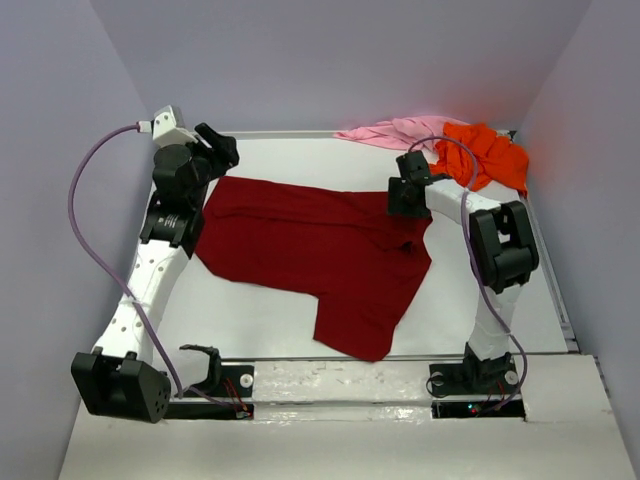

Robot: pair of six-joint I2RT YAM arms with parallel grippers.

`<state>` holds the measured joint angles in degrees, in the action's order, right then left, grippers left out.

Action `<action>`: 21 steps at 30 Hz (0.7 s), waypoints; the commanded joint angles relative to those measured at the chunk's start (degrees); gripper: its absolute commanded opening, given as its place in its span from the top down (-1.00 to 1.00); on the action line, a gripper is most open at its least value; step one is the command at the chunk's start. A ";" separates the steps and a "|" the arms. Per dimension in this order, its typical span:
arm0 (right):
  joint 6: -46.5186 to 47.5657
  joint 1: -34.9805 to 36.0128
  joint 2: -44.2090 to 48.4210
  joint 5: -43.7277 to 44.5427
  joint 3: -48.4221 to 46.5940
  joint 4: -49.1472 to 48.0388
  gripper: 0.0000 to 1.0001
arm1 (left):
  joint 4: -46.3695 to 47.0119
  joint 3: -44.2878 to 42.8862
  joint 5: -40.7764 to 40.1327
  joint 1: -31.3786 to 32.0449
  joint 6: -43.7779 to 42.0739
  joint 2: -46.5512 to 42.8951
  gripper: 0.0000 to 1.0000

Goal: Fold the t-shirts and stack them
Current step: Fold the flattened T-shirt at the center of the board, then smooth out the 1/3-folded T-shirt at the center of the board.

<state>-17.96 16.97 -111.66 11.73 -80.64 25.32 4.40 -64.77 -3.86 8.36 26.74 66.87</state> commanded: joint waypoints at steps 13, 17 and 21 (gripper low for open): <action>-0.42 0.08 -12.44 -3.02 -14.44 0.95 -0.35 | 2.80 5.01 -5.01 2.45 -4.59 -5.96 -0.36; -0.06 -0.44 -16.83 -2.67 -19.88 3.58 -0.35 | 2.37 5.01 -6.16 2.54 -4.77 -6.84 -0.38; 0.20 -1.50 -19.12 -3.46 -24.99 5.09 -0.35 | 2.45 5.01 -6.60 2.45 -5.03 -7.19 -0.39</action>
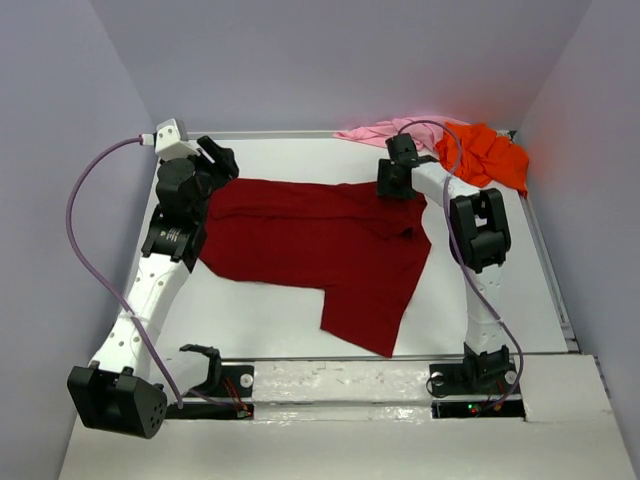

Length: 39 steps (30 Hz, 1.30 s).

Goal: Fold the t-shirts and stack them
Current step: Smooth out the 1/3-folded T-shirt at the center of the board.

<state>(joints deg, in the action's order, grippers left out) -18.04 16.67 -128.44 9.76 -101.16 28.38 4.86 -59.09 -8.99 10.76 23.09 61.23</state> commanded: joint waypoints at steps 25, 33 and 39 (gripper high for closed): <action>4.25 -7.97 4.32 -7.99 -15.56 6.60 -0.32 | 9.45 2.14 8.51 -7.67 8.25 14.04 -0.42; 3.72 -6.29 7.15 -14.59 -9.76 3.18 -0.31 | 15.00 -2.86 15.68 -10.24 15.06 31.92 -0.37; 3.10 -6.29 5.66 -15.03 -6.33 0.98 -0.29 | 14.65 -5.51 11.11 -10.24 12.86 39.22 -0.36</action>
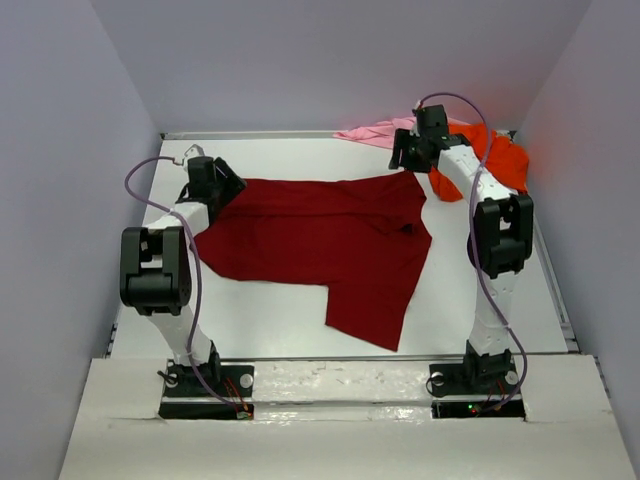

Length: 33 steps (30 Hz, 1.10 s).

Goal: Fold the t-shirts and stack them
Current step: Smooth out the 1/3-folded T-shirt at the center of the board.

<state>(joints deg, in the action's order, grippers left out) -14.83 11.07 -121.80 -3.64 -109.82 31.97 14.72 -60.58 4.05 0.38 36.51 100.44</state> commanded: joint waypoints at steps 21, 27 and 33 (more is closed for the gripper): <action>0.68 -0.70 -6.61 1.44 0.40 -2.17 -0.27 | -19.99 -15.71 -14.69 -1.09 -8.21 10.65 -0.32; 1.29 -0.70 -6.08 2.50 1.10 -2.26 -0.27 | -20.52 -13.08 -15.66 -0.65 -8.82 9.42 -0.26; 0.59 -0.70 -6.17 1.97 0.92 -2.26 -0.26 | -20.79 -9.83 -18.20 -0.56 -9.35 7.58 -0.14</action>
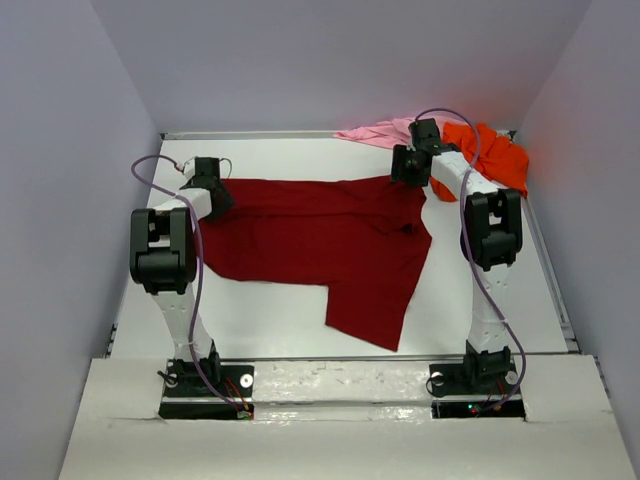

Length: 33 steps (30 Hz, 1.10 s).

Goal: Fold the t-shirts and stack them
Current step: Smooth out the 1/3-folded T-shirt at the center of the board.

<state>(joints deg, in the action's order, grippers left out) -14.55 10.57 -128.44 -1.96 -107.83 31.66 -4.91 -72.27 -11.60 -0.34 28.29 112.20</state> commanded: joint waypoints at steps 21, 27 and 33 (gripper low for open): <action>0.92 -0.20 0.39 0.37 -0.71 -1.95 -0.22 | -1.07 2.66 -4.31 0.08 -2.72 -6.38 0.63; 1.10 -0.20 0.30 1.16 -0.54 -1.86 -0.22 | -0.63 2.48 -3.96 0.08 -3.16 -6.73 1.00; 1.27 -0.20 0.39 1.43 -0.36 -1.86 -0.21 | -1.68 0.82 -5.98 0.08 -4.21 -6.29 1.00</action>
<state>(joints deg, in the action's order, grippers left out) -14.31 10.57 -128.44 -1.39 -107.83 31.64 -5.69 -70.08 -15.27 -0.34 25.47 108.97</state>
